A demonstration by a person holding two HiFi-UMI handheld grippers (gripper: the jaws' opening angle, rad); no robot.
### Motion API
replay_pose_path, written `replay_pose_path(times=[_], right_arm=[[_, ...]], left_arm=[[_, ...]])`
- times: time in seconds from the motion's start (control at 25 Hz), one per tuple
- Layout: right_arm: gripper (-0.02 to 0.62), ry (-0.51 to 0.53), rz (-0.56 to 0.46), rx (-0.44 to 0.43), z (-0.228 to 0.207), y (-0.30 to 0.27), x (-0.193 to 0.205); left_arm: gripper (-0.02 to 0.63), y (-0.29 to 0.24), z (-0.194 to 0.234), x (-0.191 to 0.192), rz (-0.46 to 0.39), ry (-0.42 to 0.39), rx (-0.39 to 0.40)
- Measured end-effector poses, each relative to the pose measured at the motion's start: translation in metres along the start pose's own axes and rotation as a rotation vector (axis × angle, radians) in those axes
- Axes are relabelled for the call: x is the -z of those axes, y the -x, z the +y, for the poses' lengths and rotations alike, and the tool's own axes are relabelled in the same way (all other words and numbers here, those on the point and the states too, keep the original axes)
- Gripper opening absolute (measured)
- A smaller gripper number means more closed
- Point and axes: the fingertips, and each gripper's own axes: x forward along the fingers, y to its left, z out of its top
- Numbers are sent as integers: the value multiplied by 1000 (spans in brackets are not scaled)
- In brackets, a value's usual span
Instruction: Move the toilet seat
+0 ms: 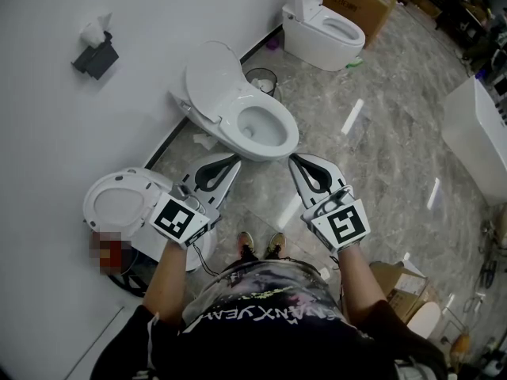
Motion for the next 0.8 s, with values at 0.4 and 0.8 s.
replay_pose_path(times=[0.4, 0.8], right_arm=[[12, 6, 1, 2, -2, -3, 1], [78, -25, 12, -3, -6, -7, 7]], left_arm=[[34, -3, 9, 2, -5, 16, -25], [113, -4, 15, 6, -9, 27, -20]])
